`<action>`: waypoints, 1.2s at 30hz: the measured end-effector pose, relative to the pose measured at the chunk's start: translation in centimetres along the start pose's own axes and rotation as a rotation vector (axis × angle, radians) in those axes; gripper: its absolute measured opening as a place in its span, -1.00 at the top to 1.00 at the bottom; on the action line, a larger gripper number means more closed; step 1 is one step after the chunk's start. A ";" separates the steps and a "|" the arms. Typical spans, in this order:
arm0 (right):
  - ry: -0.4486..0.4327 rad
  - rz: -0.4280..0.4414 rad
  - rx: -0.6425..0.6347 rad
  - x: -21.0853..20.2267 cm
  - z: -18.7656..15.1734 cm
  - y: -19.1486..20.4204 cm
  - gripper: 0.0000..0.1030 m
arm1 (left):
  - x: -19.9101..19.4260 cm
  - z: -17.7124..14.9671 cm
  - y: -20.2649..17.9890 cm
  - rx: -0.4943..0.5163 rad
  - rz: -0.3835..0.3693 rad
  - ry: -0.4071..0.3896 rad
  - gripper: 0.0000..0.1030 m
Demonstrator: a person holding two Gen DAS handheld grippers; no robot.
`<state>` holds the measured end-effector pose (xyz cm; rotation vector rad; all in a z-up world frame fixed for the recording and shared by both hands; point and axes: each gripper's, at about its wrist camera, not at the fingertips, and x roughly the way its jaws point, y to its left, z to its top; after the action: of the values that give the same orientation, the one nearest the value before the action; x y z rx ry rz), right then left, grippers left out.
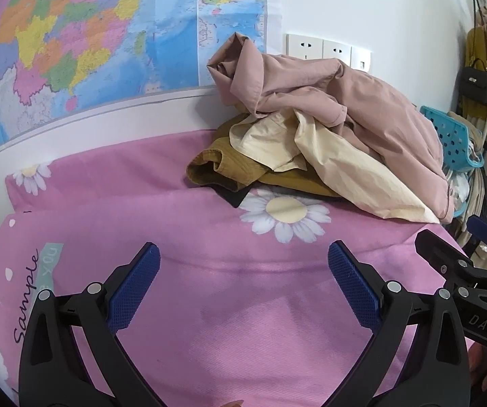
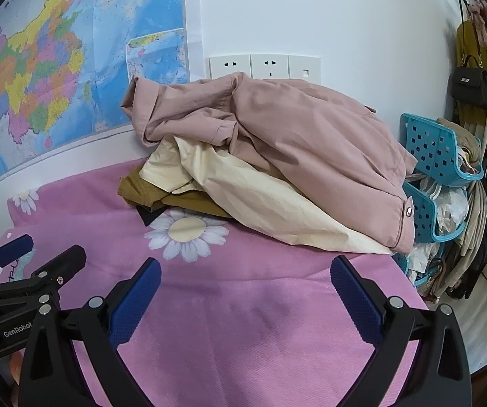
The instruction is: Fold large clothes
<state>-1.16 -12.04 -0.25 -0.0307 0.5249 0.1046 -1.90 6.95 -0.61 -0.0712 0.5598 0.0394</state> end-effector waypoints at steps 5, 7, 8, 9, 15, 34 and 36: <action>0.004 0.002 0.001 0.0 -0.1 -0.1 -0.89 | 0.1 -0.1 0.0 -0.002 -0.005 0.011 -0.90; 0.004 0.004 0.002 -0.1 -0.1 -0.1 -0.89 | 0.1 -0.2 0.0 -0.007 -0.008 0.016 -0.90; 0.005 0.003 0.003 -0.1 -0.1 -0.1 -0.89 | 0.0 -0.2 0.1 -0.010 -0.007 0.017 -0.90; 0.004 0.005 0.004 -0.1 -0.1 -0.1 -0.89 | 0.0 -0.2 0.1 -0.014 -0.007 0.013 -0.90; 0.006 0.015 -0.007 0.0 -0.2 0.2 -0.89 | -0.5 -0.2 0.1 -0.013 0.036 -0.009 -0.90; 0.001 0.046 -0.040 -0.3 -0.2 1.7 -0.89 | -0.6 -0.5 1.0 -0.023 0.066 0.000 -0.90; 0.001 0.047 -0.043 -0.3 -0.2 1.9 -0.89 | -0.7 -0.5 1.0 -0.017 0.068 -0.006 -0.90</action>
<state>-1.69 -10.23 -0.26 -0.0601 0.5241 0.1613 -2.77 7.87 -0.72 -0.0690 0.5558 0.1108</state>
